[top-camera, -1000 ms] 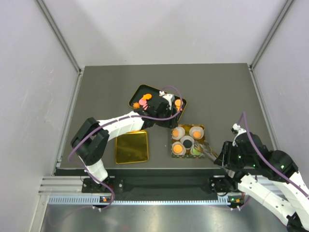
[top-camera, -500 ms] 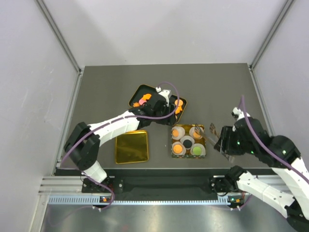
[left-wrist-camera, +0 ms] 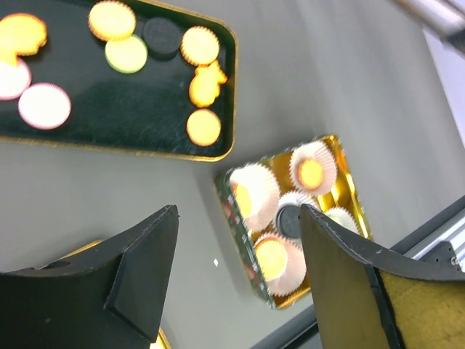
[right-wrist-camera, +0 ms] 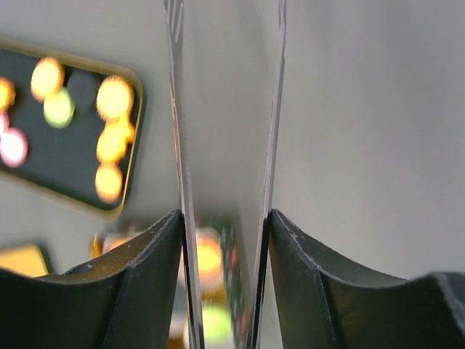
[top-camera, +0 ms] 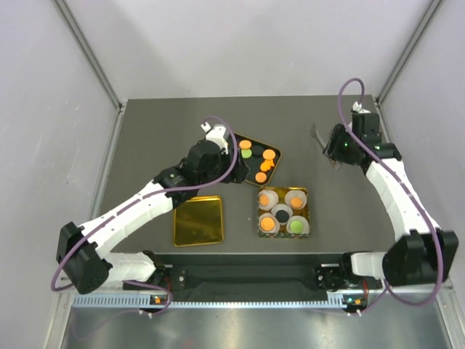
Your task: Pack the cookies
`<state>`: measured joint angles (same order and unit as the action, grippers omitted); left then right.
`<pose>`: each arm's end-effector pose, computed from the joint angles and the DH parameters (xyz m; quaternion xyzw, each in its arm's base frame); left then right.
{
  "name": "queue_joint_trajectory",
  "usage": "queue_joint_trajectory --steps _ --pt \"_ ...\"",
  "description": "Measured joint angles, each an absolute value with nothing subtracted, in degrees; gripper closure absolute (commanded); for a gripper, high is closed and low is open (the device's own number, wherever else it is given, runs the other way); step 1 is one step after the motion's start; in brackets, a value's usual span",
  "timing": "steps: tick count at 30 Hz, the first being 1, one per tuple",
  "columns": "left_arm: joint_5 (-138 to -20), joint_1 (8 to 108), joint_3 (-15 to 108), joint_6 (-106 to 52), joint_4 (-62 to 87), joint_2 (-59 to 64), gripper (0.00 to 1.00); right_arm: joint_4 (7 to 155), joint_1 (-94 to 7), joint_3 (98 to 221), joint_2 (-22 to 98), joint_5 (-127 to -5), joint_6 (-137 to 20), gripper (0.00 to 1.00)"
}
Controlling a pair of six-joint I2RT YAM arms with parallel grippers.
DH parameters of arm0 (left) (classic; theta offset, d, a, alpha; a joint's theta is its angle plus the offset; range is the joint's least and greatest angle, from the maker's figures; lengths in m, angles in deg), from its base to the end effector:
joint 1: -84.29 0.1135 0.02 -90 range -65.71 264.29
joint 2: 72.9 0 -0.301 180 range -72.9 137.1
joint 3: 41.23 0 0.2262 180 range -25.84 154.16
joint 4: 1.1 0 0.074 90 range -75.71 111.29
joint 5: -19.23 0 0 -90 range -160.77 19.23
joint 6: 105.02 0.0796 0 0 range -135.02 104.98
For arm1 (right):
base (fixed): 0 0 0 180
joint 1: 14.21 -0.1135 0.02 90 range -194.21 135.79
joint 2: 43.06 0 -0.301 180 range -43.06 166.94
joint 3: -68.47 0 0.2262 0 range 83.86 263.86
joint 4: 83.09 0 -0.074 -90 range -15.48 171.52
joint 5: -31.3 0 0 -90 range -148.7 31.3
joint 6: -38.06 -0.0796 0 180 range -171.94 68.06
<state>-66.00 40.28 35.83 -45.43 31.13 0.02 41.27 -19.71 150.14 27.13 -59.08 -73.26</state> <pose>0.2149 -0.1984 0.3454 0.0802 0.8533 -0.2824 0.4309 0.2487 0.0245 0.3347 0.1255 0.9125 0.0933 0.3781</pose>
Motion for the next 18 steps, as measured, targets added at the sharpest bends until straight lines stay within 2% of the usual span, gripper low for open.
queue_joint_trajectory --steps 5,10,13,14,17,18 --pt "-65.3 40.3 32.1 -46.2 32.5 -3.3 0.26 54.1 -16.7 148.1 38.6 -60.4 -72.6 0.53" --pt "-64.6 40.3 28.3 -47.4 32.4 -4.7 0.26 60.8 -15.4 146.5 48.7 -59.7 -72.6 0.48" --pt "-63.8 40.3 25.2 -48.6 32.2 -5.2 0.21 63.0 -15.2 146.5 52.4 -59.7 -72.8 0.44" --pt "-63.6 40.3 24.4 -49.1 32.2 -5.4 0.15 63.7 -15.2 146.5 53.4 -59.7 -72.9 0.39" --pt "-62.4 40.3 21.4 -50.4 31.9 -6.2 0.10 65.1 -15.2 146.5 55.5 -59.7 -73.1 0.29" --pt "-62.0 40.3 20.6 -50.9 31.8 -6.5 0.09 65.4 -15.2 146.5 56.0 -59.7 -73.0 0.23"
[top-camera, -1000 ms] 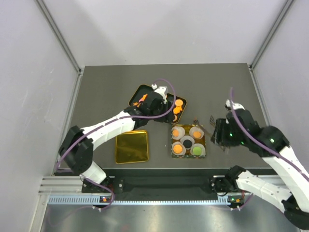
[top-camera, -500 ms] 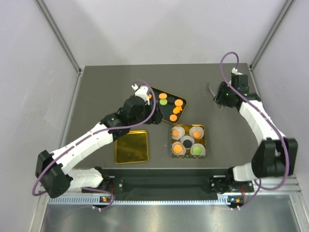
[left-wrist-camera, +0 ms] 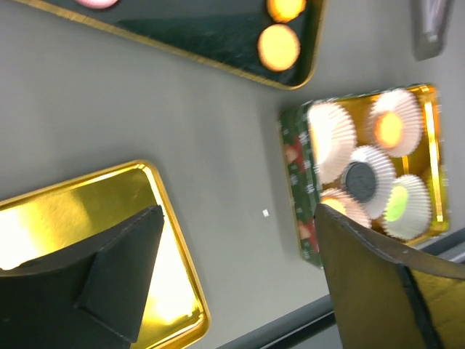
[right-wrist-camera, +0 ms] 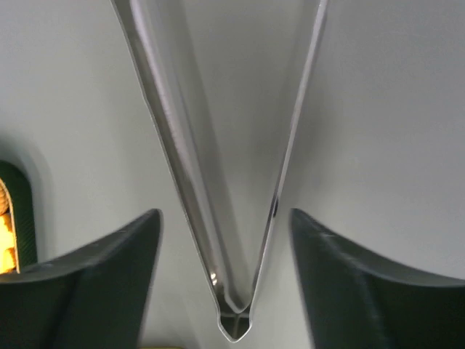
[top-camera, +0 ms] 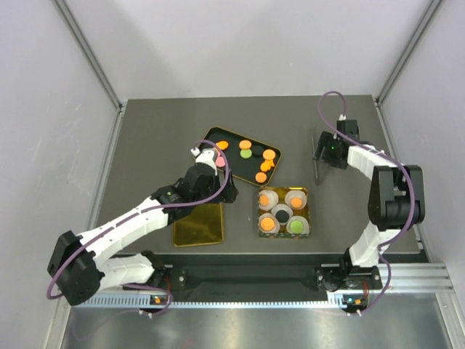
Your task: Pack the cookies
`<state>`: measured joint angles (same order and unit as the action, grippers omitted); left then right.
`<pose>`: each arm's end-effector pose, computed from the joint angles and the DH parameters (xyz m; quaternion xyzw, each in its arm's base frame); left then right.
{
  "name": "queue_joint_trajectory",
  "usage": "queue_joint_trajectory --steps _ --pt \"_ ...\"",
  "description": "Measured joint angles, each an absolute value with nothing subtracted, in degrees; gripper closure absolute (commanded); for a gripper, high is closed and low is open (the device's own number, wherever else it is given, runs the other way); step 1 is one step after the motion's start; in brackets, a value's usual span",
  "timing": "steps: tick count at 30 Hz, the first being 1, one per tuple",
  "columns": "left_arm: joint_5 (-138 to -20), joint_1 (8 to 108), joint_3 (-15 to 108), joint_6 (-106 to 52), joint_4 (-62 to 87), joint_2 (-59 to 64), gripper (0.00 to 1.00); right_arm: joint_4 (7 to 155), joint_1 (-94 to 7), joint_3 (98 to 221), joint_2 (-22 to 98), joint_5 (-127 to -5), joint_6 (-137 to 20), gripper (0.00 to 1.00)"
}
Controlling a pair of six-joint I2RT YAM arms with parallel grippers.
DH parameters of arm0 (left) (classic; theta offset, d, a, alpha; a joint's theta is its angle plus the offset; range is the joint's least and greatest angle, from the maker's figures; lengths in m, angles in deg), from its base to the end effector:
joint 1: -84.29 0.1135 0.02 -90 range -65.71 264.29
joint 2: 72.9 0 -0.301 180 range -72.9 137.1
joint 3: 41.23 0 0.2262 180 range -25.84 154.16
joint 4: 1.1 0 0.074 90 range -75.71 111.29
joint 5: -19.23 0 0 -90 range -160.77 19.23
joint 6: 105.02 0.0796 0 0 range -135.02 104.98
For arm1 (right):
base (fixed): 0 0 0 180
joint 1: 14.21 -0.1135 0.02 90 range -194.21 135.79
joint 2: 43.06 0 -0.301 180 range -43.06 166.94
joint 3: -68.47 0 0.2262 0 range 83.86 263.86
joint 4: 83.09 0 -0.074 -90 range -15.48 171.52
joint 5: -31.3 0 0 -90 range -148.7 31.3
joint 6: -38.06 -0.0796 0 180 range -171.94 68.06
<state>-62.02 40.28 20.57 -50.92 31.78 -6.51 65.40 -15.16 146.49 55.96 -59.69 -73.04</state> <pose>0.1854 -0.1623 0.2783 0.0296 0.8943 -0.2309 0.3822 0.3718 0.0075 0.2078 0.1629 0.9328 0.0695 0.3138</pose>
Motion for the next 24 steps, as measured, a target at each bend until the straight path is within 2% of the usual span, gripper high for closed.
queue_joint_trajectory --steps 8,14,17,20,24 --pt "-56.8 40.4 17.5 -53.8 33.1 -10.2 0.11 67.8 -15.2 145.6 56.0 -60.4 -73.2 0.23" --pt "-50.0 42.7 16.1 -57.4 37.6 -15.8 0.17 65.7 -17.7 141.5 43.8 -60.2 -73.8 0.23" --pt "-47.9 45.9 14.7 -59.2 39.7 -18.7 0.18 65.7 -22.5 141.5 36.8 -59.8 -74.2 0.25" --pt "-47.4 49.8 12.7 -60.7 40.7 -21.0 0.26 65.7 -30.7 141.5 31.4 -57.8 -74.7 0.25" --pt "-48.6 57.3 9.1 -62.4 42.0 -22.2 0.32 65.5 -41.4 141.5 30.1 -56.7 -75.4 0.26"
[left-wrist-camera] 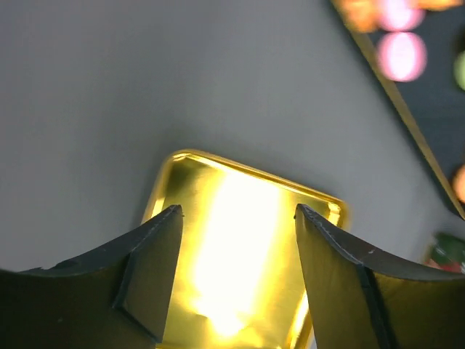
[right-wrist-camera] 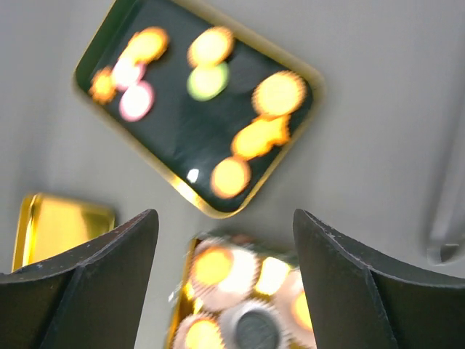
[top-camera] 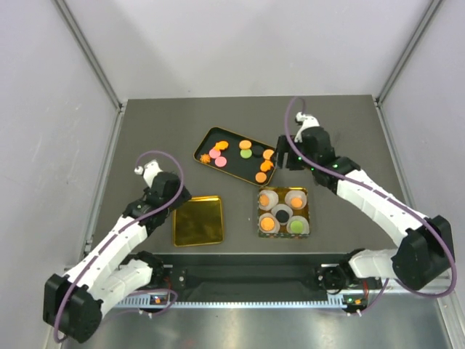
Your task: Pack the cookies
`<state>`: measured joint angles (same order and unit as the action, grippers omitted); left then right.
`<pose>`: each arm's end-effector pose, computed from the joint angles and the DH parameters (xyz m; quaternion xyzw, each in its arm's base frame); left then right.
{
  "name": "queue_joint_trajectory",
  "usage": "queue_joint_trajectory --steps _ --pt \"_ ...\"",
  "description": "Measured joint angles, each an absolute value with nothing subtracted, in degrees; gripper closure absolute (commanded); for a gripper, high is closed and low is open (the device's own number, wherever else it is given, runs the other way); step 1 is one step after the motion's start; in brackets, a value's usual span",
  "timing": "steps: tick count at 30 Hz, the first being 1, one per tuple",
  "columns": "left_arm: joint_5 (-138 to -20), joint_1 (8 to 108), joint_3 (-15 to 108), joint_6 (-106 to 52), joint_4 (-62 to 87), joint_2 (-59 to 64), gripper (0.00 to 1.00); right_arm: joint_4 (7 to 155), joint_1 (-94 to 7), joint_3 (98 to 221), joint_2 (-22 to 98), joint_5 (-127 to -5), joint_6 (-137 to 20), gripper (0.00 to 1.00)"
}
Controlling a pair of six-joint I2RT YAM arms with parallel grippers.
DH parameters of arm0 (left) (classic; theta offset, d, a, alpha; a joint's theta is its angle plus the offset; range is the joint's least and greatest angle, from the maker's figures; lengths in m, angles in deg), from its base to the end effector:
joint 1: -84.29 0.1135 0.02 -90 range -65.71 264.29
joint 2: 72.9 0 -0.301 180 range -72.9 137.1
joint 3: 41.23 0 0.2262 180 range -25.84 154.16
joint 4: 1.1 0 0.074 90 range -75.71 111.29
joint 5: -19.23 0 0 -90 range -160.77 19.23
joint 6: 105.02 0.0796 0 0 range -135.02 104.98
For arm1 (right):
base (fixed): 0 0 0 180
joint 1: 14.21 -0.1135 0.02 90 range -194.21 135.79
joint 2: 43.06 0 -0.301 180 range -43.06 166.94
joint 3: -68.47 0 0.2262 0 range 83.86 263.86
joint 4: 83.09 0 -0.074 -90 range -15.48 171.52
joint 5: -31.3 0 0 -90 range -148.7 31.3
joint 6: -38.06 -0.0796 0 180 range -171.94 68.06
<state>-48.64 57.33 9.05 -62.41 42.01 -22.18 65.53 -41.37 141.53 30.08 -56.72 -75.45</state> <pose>0.1586 -0.0470 0.2430 -0.2344 0.8742 -0.0933 0.4149 0.2592 0.1299 0.3211 -0.0193 0.8720 0.1956 0.4483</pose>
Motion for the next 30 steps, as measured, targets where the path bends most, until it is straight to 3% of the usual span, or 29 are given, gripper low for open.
queue_joint_trajectory --steps 8,16,25,30 --pt "-52.1 66.0 2.7 -64.9 43.8 -22.7 0.35 65.1 -49.2 141.8 33.8 -55.7 -76.2 0.26" --pt "-52.9 68.4 1.4 -66.9 44.0 -20.2 0.49 65.3 -51.0 142.0 35.7 -55.8 -76.2 0.26" --pt "-54.7 69.7 -0.3 -67.4 41.0 -15.2 0.56 65.5 -51.0 142.0 35.7 -55.8 -76.1 0.26" --pt "-55.5 70.1 -1.0 -67.4 38.5 -13.3 0.68 65.6 -51.0 142.0 35.7 -56.0 -76.1 0.26"
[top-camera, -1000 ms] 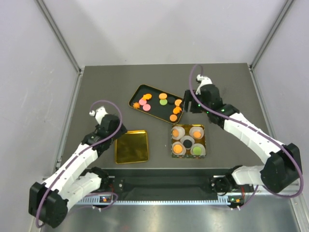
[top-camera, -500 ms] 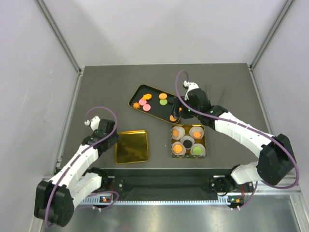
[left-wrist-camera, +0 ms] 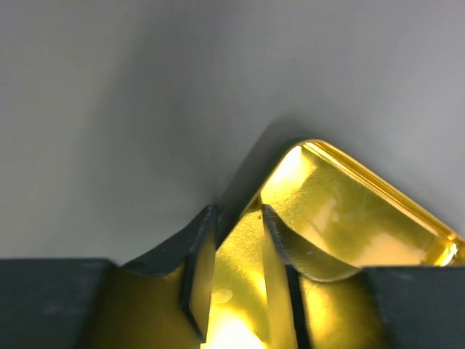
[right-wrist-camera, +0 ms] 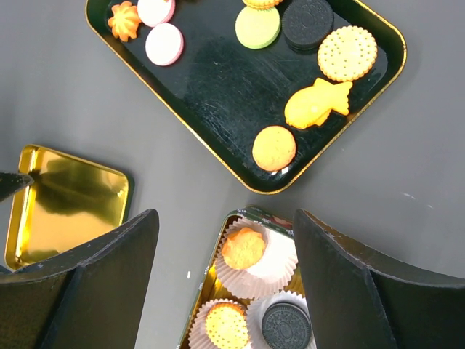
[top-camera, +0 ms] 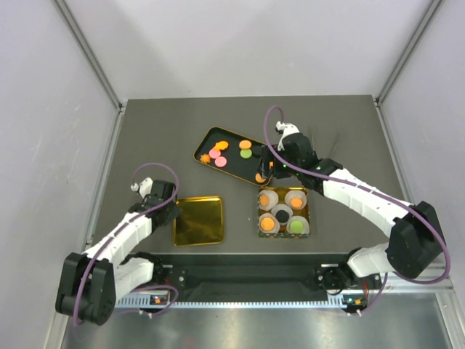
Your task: Pack the cookies
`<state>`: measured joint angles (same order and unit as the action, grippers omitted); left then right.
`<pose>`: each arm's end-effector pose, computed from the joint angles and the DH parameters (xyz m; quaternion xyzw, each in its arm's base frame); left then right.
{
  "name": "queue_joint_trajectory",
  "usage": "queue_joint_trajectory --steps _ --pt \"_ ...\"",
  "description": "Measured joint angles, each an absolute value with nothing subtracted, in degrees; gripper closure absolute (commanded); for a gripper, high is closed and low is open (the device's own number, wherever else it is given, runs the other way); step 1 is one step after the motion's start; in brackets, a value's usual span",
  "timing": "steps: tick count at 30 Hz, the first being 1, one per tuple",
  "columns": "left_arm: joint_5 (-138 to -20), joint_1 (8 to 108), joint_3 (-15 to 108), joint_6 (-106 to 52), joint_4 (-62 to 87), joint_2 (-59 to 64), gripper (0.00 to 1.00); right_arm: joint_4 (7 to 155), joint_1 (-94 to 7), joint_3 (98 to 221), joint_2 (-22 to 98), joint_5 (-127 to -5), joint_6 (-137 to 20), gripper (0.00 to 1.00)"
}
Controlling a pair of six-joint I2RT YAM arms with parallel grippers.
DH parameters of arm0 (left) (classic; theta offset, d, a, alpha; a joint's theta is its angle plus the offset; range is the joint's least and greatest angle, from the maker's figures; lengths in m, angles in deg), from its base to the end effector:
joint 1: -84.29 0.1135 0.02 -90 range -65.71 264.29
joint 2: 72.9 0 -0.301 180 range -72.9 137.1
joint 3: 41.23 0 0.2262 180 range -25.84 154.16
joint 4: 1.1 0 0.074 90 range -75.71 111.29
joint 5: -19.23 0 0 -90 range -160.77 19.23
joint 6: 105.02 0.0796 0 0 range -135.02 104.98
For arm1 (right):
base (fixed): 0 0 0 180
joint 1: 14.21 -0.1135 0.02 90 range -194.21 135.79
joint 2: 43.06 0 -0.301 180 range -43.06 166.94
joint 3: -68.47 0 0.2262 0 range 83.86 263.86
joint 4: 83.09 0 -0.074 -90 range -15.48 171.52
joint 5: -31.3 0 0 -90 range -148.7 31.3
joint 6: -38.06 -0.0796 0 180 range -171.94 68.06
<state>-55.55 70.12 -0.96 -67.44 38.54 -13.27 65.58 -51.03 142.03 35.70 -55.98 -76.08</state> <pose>0.1592 -0.0186 0.1689 -0.3464 0.8908 -0.0387 0.2915 0.2504 0.1827 0.2968 -0.0880 0.8886 0.2099 0.3983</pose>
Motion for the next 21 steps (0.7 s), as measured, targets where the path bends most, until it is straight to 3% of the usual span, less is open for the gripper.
queue_joint_trajectory --steps 14,21 --pt "-58.4 70.4 -0.4 -64.0 37.6 -12.0 1.00 65.7 -51.1 141.6 34.8 -56.3 -76.1 0.26" --pt "-61.8 70.4 2.1 -60.7 39.9 -12.2 1.00 65.7 -51.2 141.5 34.7 -57.6 -76.0 0.26"
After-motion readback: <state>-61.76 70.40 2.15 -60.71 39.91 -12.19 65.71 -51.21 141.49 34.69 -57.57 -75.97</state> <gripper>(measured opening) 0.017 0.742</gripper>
